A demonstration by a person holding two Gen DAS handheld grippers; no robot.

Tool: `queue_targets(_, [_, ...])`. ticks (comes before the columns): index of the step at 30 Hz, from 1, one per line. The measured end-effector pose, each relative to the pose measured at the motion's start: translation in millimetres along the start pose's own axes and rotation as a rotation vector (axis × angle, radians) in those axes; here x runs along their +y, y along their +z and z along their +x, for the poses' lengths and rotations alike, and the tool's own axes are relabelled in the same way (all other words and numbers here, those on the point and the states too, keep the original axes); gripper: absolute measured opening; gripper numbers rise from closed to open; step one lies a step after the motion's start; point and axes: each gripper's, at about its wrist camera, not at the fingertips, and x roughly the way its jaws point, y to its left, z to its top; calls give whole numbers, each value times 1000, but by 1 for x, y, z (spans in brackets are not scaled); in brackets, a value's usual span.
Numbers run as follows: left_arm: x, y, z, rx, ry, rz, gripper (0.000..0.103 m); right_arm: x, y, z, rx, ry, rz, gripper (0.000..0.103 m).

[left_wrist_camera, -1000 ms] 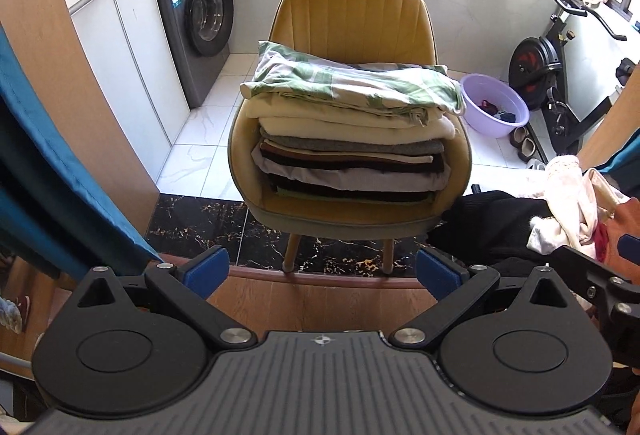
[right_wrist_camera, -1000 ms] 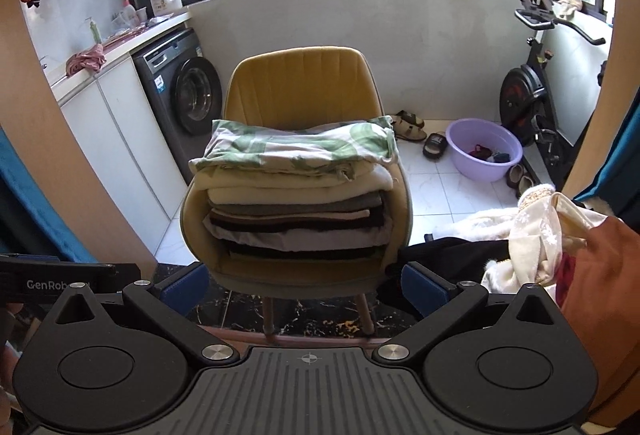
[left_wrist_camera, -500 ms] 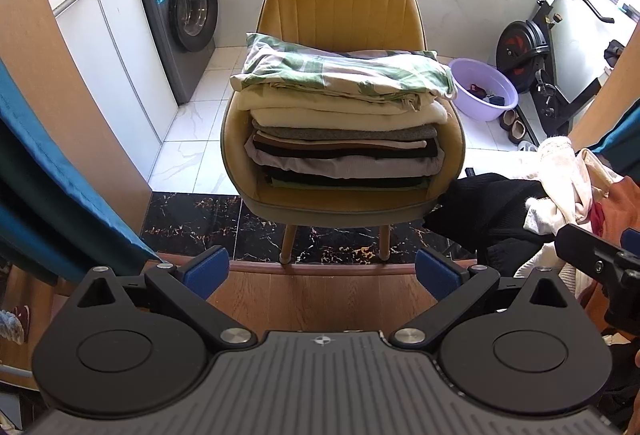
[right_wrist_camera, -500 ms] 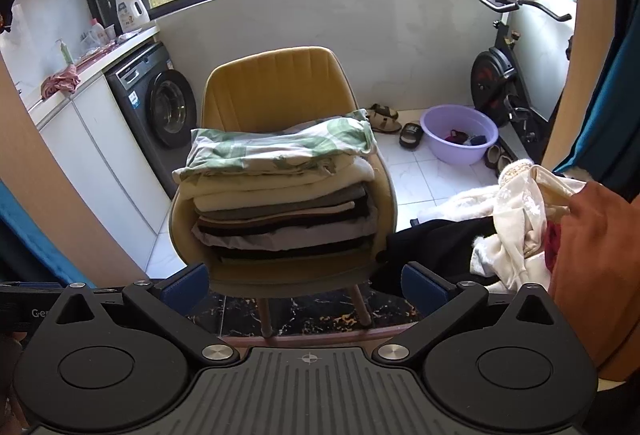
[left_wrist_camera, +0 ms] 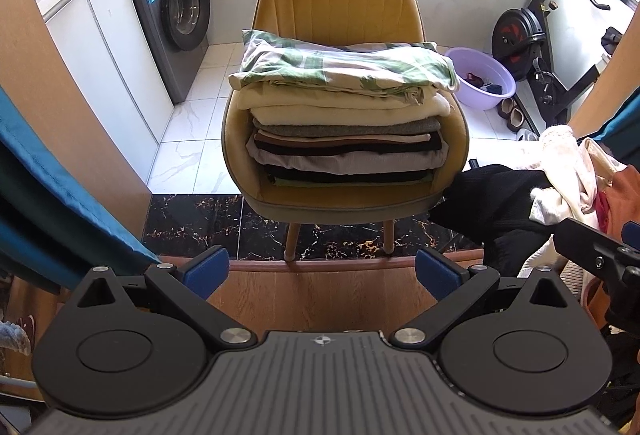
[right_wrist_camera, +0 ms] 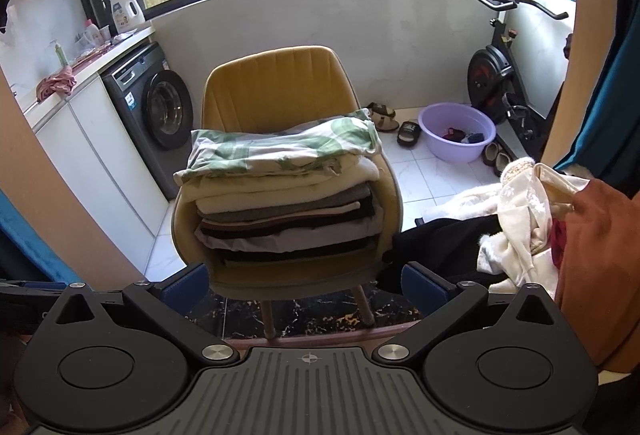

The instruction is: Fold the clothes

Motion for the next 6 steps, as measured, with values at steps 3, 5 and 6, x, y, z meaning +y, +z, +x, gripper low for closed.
queue_targets(3, [3,-2,2,-1,-9,3,101,3,-2,4,14,-2,4,102])
queue_targets(5, [2,-2,2,-6,-17,10,101,6,-3,5,21,-2,-1,102])
queue_targets(6, [2,-1,2,-8,-19,14,101,8,-4,5,23,-2,-4,102])
